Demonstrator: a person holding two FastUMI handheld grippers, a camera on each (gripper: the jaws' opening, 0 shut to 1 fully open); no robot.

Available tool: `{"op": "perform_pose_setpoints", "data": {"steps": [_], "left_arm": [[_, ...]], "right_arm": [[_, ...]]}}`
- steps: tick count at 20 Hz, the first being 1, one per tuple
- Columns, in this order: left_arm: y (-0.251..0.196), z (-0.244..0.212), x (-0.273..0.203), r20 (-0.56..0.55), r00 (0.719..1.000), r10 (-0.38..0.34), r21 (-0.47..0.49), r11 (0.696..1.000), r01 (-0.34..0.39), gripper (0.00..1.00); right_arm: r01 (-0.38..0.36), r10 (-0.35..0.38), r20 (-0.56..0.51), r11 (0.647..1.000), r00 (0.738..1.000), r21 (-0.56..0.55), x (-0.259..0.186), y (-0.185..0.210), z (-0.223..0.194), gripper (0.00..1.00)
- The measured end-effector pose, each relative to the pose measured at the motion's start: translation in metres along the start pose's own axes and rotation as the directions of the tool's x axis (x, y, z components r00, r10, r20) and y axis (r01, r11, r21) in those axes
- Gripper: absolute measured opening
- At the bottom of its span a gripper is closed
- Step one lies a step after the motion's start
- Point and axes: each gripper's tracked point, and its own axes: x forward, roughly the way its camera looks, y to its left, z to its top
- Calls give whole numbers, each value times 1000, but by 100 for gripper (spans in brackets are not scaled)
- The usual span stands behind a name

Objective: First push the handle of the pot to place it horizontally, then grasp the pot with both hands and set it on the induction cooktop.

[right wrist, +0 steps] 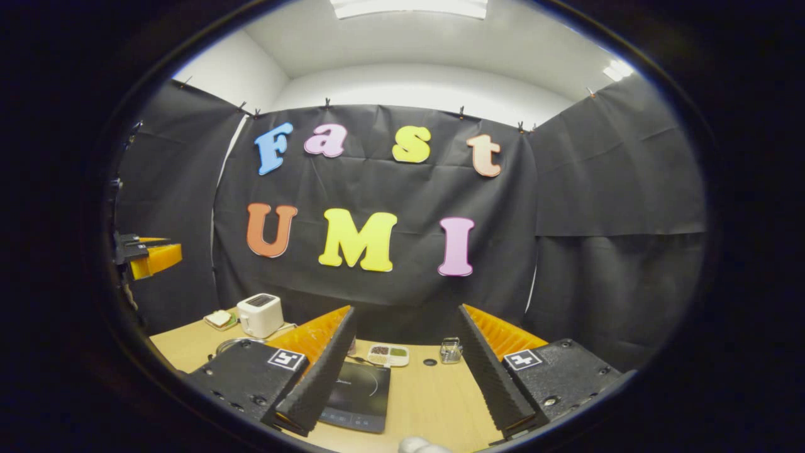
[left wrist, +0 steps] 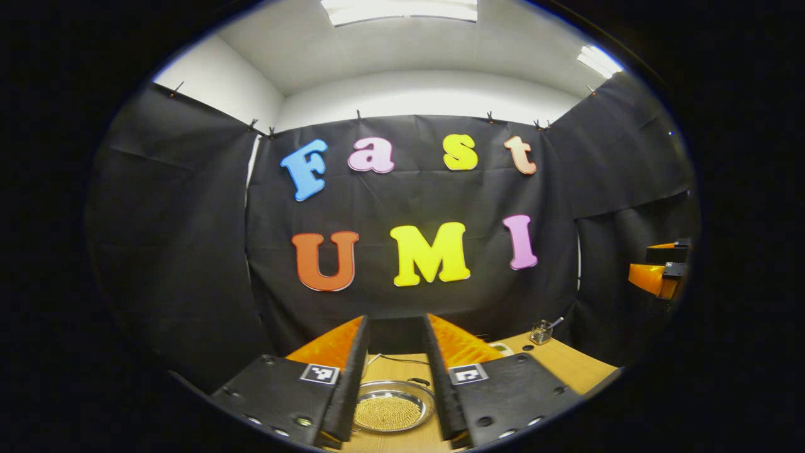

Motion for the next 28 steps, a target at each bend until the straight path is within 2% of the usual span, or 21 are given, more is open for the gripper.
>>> {"op": "perform_pose_setpoints", "data": {"steps": [2,5,10,15,18,21,25,28], "left_arm": [[3,-3,4,-15,1000,-25,-33,999,25,0],[10,-15,6,-51,998,-34,-69,997,30,0],[27,-50,8,-147,989,-24,-71,997,13,0],[47,-112,7,-287,958,-12,-46,999,-1,0],[56,-160,2,-393,919,-9,-47,999,-11,0],[62,-212,-3,-498,867,-16,-52,999,-11,0],[69,-284,-17,-628,778,-27,-81,996,-30,0],[79,-329,-23,-698,716,-12,-66,997,-48,0]], "right_arm": [[1,-1,-2,1000,1000,-1,1,0,-1,98],[-6,6,-11,1000,1000,-4,3,3,-4,98],[-21,21,-41,1000,999,4,0,9,-19,98],[-36,36,-82,999,996,1,3,14,-32,98],[-44,44,-109,999,993,9,5,17,-44,98],[-39,40,-141,999,989,14,4,18,-55,98],[-12,13,-174,1000,985,7,5,12,-64,98],[18,-16,-192,1000,981,10,7,3,-68,98]]}}
